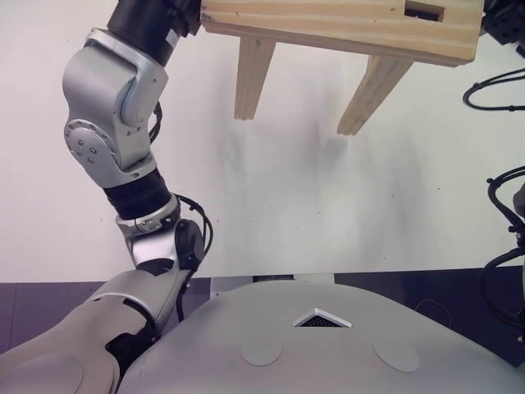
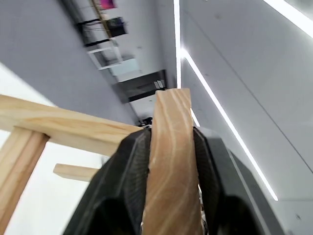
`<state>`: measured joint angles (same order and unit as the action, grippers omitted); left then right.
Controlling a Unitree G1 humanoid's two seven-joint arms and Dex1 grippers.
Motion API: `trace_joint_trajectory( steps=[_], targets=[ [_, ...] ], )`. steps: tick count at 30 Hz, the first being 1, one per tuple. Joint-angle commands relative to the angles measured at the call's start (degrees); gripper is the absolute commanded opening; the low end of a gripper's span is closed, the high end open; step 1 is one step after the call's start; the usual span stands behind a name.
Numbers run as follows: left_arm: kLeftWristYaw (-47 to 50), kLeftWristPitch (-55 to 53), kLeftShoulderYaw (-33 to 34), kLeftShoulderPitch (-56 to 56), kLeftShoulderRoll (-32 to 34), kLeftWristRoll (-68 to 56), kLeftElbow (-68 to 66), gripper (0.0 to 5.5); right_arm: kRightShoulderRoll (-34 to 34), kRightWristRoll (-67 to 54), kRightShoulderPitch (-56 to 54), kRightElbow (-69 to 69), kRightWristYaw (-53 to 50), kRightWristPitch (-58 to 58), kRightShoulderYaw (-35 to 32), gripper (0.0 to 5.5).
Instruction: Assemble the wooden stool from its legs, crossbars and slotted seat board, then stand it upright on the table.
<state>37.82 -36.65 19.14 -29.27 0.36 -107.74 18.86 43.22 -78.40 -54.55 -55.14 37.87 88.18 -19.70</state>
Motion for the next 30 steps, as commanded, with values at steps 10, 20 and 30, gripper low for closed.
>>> trace_joint_trajectory(
  steps=[10,20,30],
  targets=[
    [10.6,-11.5,2.3,12.5,10.7,-5.3,5.6,1.32,-31.9,-34.6,35.5,68.1,-63.3,-27.6,-4.1,1.42],
    [-1.4,-20.3,7.4,13.5,21.6,-5.3,-5.5,3.60,-44.9,-34.6,28.1,83.8,-90.7,-49.8,-4.7,3.58],
    [-4.9,-22.8,9.7,5.2,24.8,-5.3,-10.3,5.35,-28.6,-34.6,44.1,81.1,-78.9,-39.9,-7.3,3.97]
  ],
)
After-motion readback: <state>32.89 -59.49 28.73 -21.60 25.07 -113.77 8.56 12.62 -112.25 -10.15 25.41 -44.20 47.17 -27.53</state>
